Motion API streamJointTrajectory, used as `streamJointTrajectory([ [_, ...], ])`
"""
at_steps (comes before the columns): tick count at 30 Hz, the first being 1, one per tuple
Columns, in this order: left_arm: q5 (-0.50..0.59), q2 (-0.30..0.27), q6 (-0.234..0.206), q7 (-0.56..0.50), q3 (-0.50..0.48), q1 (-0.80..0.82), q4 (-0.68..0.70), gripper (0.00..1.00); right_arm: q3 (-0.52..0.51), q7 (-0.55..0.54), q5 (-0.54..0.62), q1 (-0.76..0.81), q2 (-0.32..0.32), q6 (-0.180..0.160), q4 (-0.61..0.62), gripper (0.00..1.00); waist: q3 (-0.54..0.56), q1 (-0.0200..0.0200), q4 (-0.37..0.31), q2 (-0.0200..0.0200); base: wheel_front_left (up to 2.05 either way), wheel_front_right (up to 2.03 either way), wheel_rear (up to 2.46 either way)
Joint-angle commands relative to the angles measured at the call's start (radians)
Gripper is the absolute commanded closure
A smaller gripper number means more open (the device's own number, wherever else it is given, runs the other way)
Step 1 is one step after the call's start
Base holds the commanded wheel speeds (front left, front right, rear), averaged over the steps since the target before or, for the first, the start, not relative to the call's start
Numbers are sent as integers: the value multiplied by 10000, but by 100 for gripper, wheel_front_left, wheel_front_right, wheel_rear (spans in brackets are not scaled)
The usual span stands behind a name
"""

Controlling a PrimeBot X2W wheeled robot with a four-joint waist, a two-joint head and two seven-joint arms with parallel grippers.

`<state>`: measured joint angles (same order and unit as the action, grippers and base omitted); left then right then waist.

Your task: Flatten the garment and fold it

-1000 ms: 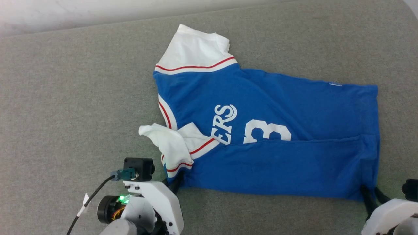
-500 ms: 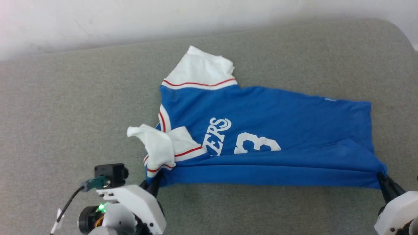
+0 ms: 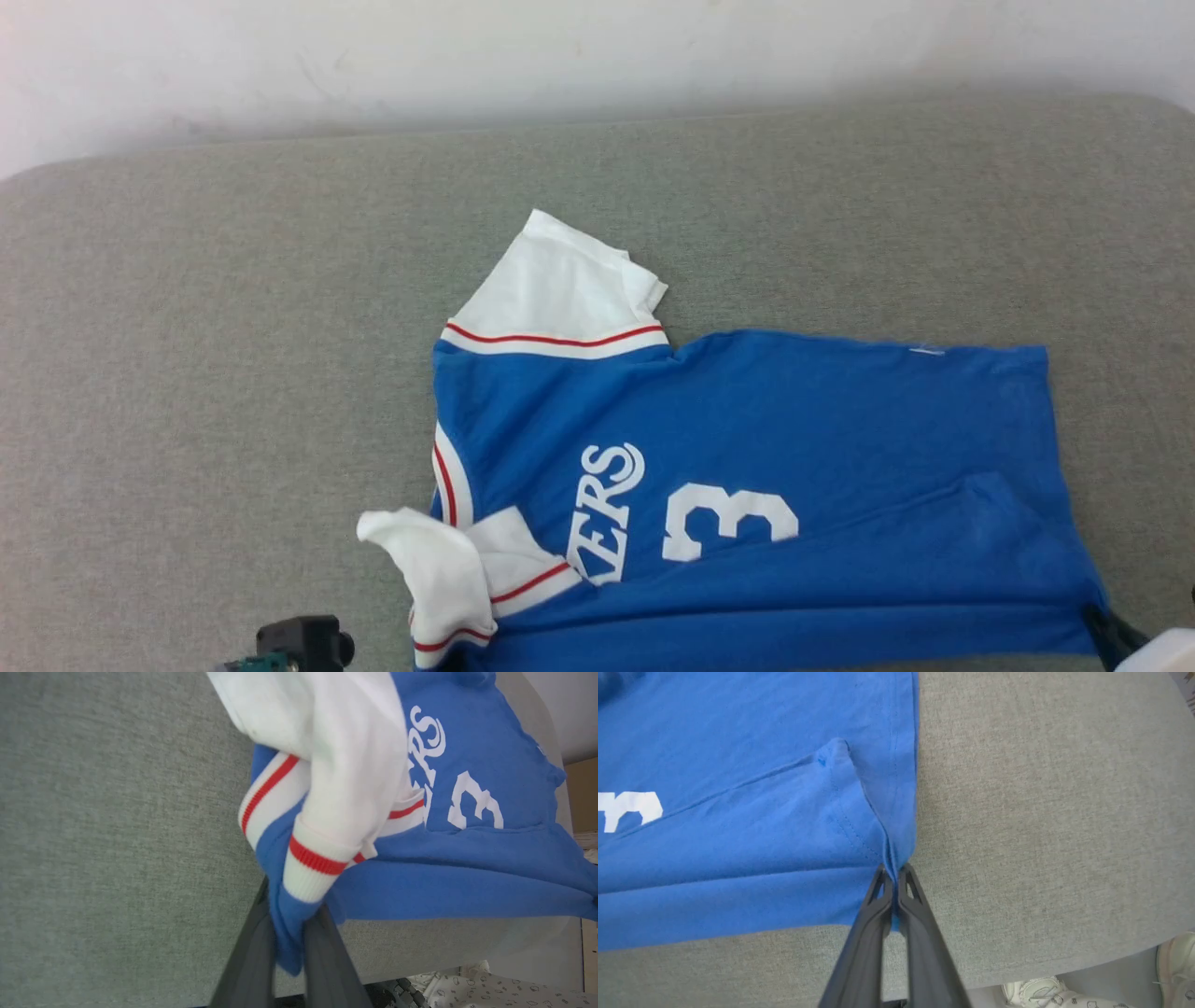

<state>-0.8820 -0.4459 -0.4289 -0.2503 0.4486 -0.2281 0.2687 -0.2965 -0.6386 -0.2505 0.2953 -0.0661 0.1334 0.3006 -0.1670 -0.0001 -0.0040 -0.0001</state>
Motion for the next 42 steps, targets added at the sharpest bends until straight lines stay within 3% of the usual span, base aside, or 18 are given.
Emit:
streamJointTrajectory([
  [1,-26,-36,-34,-12,-58,-92,-36,100,-131,-60,-27,85,-14,-27,46,100,-47,1,85,1,0,0,0],
  [6,-170,189,127,-28,103,-49,-489,100,-176,-575,105,376,33,-27,-271,100,-17,1,204,1,0,0,0],
  [12,-307,549,324,-36,247,319,-1386,100,177,-358,85,233,72,-27,-1013,100,87,1,177,1,0,0,0],
  [14,-332,672,402,62,243,436,-1557,19,265,-179,59,123,77,-27,-1180,100,105,1,140,1,0,0,0],
  [15,-349,724,426,108,229,476,-1628,2,287,-61,47,61,78,-27,-1230,71,117,1,117,1,0,0,0],
  [16,-364,761,455,141,223,509,-1683,0,310,17,48,11,77,-27,-1285,57,129,1,94,1,0,0,0],
  [17,-382,792,480,173,209,535,-1724,0,354,45,41,-27,60,-27,-1329,36,143,1,72,1,0,0,0],
  [18,-392,808,496,201,193,555,-1753,0,381,101,14,-70,45,-27,-1336,0,157,1,51,1,0,0,0],
  [26,-464,687,453,981,-604,419,-906,0,-11,746,-101,-398,-163,-27,-730,0,193,1,-68,1,0,0,0],
  [34,1301,-268,227,2689,-1780,1977,824,0,-511,2816,530,-1501,-54,-27,338,0,-448,1,-251,1,0,0,0],
  [38,2144,-932,481,2229,-1636,4015,1000,0,-184,3229,609,-2039,-8,-27,384,0,-1084,1,-432,1,0,0,0],
  [42,2730,-1442,1031,1181,-1180,6463,466,0,191,3508,671,-2604,-15,-27,286,0,-1813,1,-665,1,0,0,0],
])
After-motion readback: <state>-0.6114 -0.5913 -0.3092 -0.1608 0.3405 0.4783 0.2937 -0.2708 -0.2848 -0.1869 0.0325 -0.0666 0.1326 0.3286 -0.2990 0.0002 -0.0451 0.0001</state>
